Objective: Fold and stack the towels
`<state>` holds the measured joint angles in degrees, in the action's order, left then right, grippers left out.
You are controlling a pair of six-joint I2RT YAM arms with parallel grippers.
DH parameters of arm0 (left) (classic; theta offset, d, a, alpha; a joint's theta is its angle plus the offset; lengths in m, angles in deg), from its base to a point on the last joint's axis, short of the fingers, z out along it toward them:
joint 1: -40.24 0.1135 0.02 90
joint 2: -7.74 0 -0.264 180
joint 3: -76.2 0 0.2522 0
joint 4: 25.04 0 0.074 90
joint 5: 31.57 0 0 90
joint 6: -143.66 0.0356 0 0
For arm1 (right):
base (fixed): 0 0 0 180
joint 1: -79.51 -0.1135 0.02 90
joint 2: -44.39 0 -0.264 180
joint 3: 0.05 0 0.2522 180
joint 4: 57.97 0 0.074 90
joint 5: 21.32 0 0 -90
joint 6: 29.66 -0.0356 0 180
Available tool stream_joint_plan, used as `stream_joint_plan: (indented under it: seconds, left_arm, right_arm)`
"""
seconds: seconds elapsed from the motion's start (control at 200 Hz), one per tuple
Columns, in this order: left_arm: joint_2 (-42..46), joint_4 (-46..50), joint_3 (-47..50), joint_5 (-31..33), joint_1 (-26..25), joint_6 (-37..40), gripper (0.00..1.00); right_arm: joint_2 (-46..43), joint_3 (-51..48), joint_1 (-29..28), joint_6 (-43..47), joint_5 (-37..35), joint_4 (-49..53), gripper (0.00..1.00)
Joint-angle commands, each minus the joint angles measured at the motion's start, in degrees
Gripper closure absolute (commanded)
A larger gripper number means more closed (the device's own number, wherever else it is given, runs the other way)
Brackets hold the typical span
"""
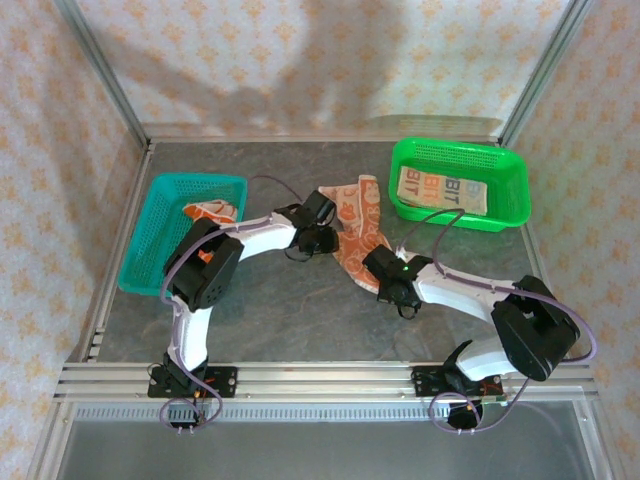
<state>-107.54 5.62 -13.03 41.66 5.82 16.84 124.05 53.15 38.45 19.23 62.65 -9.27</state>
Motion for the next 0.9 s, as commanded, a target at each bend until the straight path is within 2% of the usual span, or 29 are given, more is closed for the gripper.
stream_joint_plan:
  seconds: [0.0, 0.075, 0.24, 0.405, 0.48, 0.56, 0.611, 0.696, 0.761, 0.786, 0.896]
  left_arm:
    - [-1.48, -8.34, 0.38, -2.89, -0.92, -1.99, 0.84]
    - [0.44, -9.25, 1.89, -2.28, -0.92, -2.38, 1.00]
    - [9.73, -3.32, 5.40, 3.77, -0.92, -2.29, 1.00]
    - [21.02, 12.49, 7.57, 13.52, -0.92, -4.11, 1.00]
    - [24.40, 19.97, 7.82, 15.88, -1.36, -5.48, 1.00]
    - [26.03, 23.89, 8.15, 16.78, -3.14, -6.25, 1.00]
    - [25.25, 24.97, 7.58, 16.86, -4.40, -6.50, 0.87]
    - [21.58, 25.13, 5.41, 17.28, -5.82, -6.42, 0.83]
    - [18.12, 23.68, 3.83, 16.69, -5.91, -6.05, 0.62]
    - [16.82, 22.58, 3.44, 16.67, -5.91, -5.83, 0.57]
    - [11.51, 19.31, 1.60, 16.29, -5.84, -3.94, 0.56]
  right_arm:
    - [0.06, 1.15, 0.19, 0.55, -0.95, 1.35, 1.00]
    - [0.26, 1.66, 0.19, 0.88, -0.90, 1.31, 1.00]
    - [0.27, 4.07, 0.15, 2.44, -0.20, 1.49, 1.00]
    - [-1.76, 6.15, -0.16, 3.51, 0.53, 1.37, 1.00]
    - [-2.33, 6.63, -0.27, 3.63, 0.90, 1.71, 1.00]
    - [-2.40, 6.48, -0.34, 3.83, 1.20, 1.65, 1.00]
    - [-2.37, 6.04, -0.34, 3.84, 1.03, 1.61, 1.00]
    - [-2.00, 4.92, -0.34, 3.43, 0.84, 1.20, 1.00]
    - [-1.73, 4.14, -0.35, 3.16, 1.16, 0.70, 1.00]
    - [-1.58, 3.94, -0.34, 2.96, 1.27, 0.66, 1.00]
    - [-1.27, 3.53, -0.34, 2.82, 1.30, 0.74, 1.00]
